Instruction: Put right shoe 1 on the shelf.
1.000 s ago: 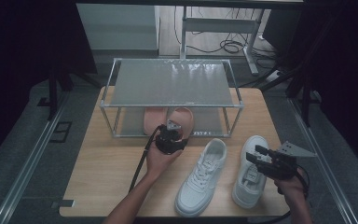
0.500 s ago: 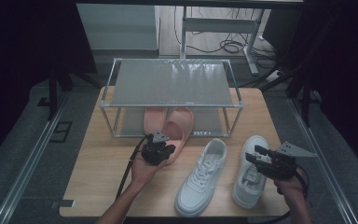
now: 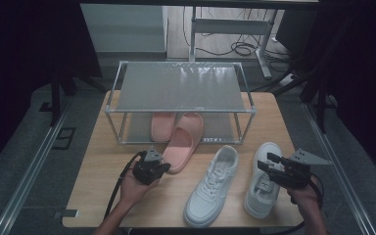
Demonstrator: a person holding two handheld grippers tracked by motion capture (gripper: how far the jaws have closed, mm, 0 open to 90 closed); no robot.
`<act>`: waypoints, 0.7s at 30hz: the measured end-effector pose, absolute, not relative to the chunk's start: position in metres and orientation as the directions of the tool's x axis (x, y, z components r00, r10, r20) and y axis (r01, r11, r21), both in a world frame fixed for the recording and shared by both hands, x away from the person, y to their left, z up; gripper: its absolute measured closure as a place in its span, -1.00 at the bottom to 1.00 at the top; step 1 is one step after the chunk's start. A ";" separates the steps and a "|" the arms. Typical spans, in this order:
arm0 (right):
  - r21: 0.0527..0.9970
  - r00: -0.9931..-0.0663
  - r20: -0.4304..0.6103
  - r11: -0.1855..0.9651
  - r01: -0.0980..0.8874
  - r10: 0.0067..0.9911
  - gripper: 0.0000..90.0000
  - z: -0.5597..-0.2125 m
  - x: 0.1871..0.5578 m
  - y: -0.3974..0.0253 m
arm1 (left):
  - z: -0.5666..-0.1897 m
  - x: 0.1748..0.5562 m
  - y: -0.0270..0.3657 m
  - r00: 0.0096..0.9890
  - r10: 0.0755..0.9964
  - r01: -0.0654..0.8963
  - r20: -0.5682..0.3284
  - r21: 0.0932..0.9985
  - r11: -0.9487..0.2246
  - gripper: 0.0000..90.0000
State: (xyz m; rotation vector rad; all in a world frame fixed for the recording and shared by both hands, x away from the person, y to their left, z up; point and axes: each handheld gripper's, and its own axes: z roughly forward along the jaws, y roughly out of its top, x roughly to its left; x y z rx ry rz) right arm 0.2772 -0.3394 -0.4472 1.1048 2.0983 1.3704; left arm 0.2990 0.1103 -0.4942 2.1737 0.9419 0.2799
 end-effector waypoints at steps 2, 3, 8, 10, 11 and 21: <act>0.893 -0.608 0.088 0.208 0.399 0.789 0.00 -0.447 0.277 -0.339 | -0.497 0.298 0.114 0.713 0.697 0.540 -0.076 0.692 -0.478 1.00; 0.893 -0.608 0.088 0.208 0.400 0.789 0.00 -0.447 0.277 -0.339 | -0.499 0.298 0.115 0.715 0.696 0.543 -0.074 0.686 -0.485 1.00; 0.893 -0.606 0.087 0.207 0.399 0.791 0.00 -0.448 0.277 -0.339 | -0.507 0.296 0.118 0.722 0.688 0.549 -0.068 0.663 -0.510 1.00; 0.893 -0.607 0.088 0.208 0.400 0.790 0.00 -0.448 0.277 -0.339 | -0.510 0.297 0.118 0.724 0.686 0.549 -0.065 0.656 -0.518 1.00; 0.892 -0.608 0.089 0.208 0.401 0.789 0.00 -0.448 0.277 -0.339 | -0.511 0.297 0.117 0.725 0.686 0.550 -0.064 0.654 -0.520 1.00; 0.892 -0.605 0.089 0.206 0.401 0.791 0.00 -0.448 0.278 -0.340 | -0.520 0.310 0.112 0.725 0.687 0.553 -0.051 0.637 -0.537 1.00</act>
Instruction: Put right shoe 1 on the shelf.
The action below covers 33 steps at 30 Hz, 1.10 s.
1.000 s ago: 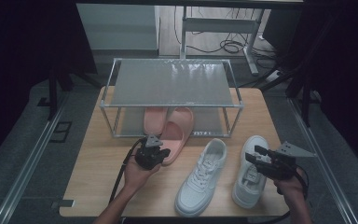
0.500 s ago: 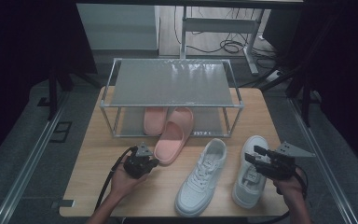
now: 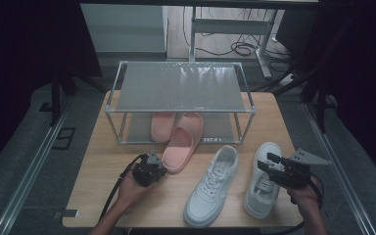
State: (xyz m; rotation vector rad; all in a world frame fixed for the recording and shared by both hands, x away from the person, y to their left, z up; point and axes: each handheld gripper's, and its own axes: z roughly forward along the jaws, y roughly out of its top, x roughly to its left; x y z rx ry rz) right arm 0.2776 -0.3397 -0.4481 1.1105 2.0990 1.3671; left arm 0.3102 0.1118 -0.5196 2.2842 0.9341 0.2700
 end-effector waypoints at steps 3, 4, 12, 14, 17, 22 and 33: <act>0.893 -0.605 0.088 0.207 0.400 0.791 0.00 -0.448 0.277 -0.340 | -0.520 0.314 0.110 0.728 0.684 0.553 -0.052 0.634 -0.541 1.00; 0.893 -0.605 0.088 0.206 0.399 0.791 0.00 -0.448 0.277 -0.340 | -0.520 0.314 0.109 0.729 0.683 0.553 -0.051 0.632 -0.543 1.00; 0.893 -0.605 0.085 0.208 0.398 0.792 0.00 -0.447 0.277 -0.340 | -0.518 0.321 0.098 0.740 0.671 0.541 -0.046 0.633 -0.553 1.00; 0.894 -0.604 0.086 0.206 0.398 0.792 0.00 -0.447 0.277 -0.341 | -0.516 0.324 0.095 0.741 0.670 0.540 -0.047 0.635 -0.553 1.00; 0.894 -0.604 0.086 0.207 0.398 0.792 0.00 -0.447 0.277 -0.341 | -0.513 0.328 0.089 0.746 0.665 0.533 -0.044 0.638 -0.556 1.00; 0.894 -0.604 0.087 0.205 0.398 0.792 0.00 -0.447 0.277 -0.341 | -0.507 0.335 0.082 0.749 0.661 0.526 -0.051 0.652 -0.546 1.00; 0.895 -0.601 0.087 0.203 0.397 0.794 0.00 -0.447 0.277 -0.343 | -0.503 0.356 0.062 0.742 0.668 0.533 -0.056 0.654 -0.537 1.00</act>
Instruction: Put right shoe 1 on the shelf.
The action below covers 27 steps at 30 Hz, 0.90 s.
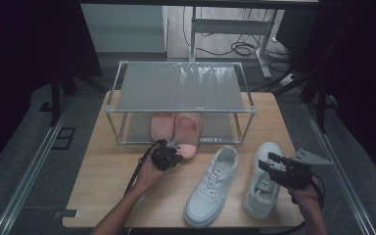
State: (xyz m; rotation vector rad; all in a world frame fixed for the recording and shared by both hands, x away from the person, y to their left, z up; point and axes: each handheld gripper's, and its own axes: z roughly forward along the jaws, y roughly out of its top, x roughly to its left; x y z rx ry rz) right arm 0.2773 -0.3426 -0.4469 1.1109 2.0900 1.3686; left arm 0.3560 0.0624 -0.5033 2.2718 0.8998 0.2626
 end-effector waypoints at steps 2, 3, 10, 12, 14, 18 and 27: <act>0.895 -0.601 0.089 0.201 0.398 0.794 0.00 -0.447 0.277 -0.343 | -0.503 0.360 0.059 0.736 0.675 0.535 -0.047 0.651 -0.539 1.00; 0.895 -0.601 0.089 0.201 0.398 0.795 0.00 -0.447 0.277 -0.343 | -0.504 0.362 0.058 0.732 0.679 0.538 -0.048 0.651 -0.535 1.00; 0.896 -0.599 0.089 0.199 0.397 0.796 0.00 -0.446 0.277 -0.344 | -0.506 0.374 0.059 0.706 0.705 0.565 -0.073 0.658 -0.498 1.00; 0.897 -0.599 0.088 0.198 0.396 0.796 0.00 -0.446 0.277 -0.344 | -0.507 0.377 0.060 0.700 0.710 0.567 -0.074 0.662 -0.490 1.00; 0.896 -0.600 0.088 0.199 0.396 0.795 0.00 -0.446 0.277 -0.344 | -0.508 0.380 0.061 0.688 0.721 0.574 -0.078 0.667 -0.476 1.00; 0.897 -0.598 0.086 0.199 0.395 0.797 0.00 -0.446 0.277 -0.345 | -0.509 0.385 0.064 0.679 0.730 0.582 -0.076 0.662 -0.472 1.00; 0.899 -0.596 0.085 0.196 0.392 0.799 0.00 -0.445 0.276 -0.346 | -0.508 0.396 0.059 0.669 0.740 0.587 -0.061 0.655 -0.476 1.00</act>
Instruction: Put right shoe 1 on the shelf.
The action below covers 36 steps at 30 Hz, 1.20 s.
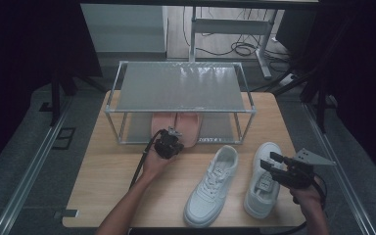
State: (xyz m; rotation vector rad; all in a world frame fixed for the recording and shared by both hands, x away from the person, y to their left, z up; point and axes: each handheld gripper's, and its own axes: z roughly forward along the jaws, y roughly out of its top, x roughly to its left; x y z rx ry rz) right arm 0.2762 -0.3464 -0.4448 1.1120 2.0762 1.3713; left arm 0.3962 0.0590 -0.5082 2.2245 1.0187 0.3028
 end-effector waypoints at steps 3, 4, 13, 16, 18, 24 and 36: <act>0.899 -0.594 0.086 0.195 0.392 0.800 0.00 -0.445 0.276 -0.347 | -0.510 0.399 0.060 0.658 0.748 0.598 -0.079 0.658 -0.457 1.00; 0.899 -0.594 0.087 0.194 0.393 0.800 0.00 -0.445 0.276 -0.347 | -0.510 0.400 0.060 0.658 0.749 0.598 -0.078 0.658 -0.457 1.00; 0.899 -0.596 0.083 0.199 0.391 0.799 0.00 -0.445 0.276 -0.346 | -0.513 0.405 0.060 0.629 0.770 0.620 -0.107 0.667 -0.413 0.98; 0.899 -0.595 0.083 0.198 0.391 0.799 0.01 -0.445 0.276 -0.346 | -0.513 0.407 0.059 0.619 0.777 0.626 -0.113 0.668 -0.402 0.98; 0.899 -0.594 0.084 0.196 0.391 0.800 0.01 -0.445 0.276 -0.347 | -0.514 0.408 0.059 0.615 0.780 0.627 -0.111 0.668 -0.399 0.98; 0.899 -0.593 0.085 0.195 0.392 0.801 0.01 -0.445 0.276 -0.347 | -0.512 0.412 0.055 0.608 0.787 0.636 -0.105 0.658 -0.403 0.98; 0.899 -0.591 0.082 0.195 0.391 0.803 0.01 -0.444 0.276 -0.349 | -0.512 0.417 0.051 0.597 0.795 0.649 -0.106 0.646 -0.401 0.98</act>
